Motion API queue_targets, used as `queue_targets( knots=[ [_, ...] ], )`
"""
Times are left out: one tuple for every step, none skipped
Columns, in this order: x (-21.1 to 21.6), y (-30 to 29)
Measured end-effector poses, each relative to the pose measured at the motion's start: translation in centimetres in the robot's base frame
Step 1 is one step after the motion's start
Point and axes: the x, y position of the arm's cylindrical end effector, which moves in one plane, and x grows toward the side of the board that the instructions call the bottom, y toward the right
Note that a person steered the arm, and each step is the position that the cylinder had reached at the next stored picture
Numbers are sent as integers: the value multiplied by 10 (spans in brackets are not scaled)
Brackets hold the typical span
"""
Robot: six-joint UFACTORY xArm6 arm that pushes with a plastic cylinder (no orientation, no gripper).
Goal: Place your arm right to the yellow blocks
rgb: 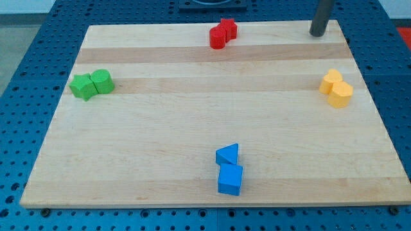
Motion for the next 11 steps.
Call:
queue_targets(
  knots=[
    [0, 12],
    [0, 35],
    [14, 47],
    [48, 51],
    [80, 76],
    [102, 93],
    [115, 93],
    [146, 77],
    [162, 76],
    [164, 61],
    [164, 34]
  ],
)
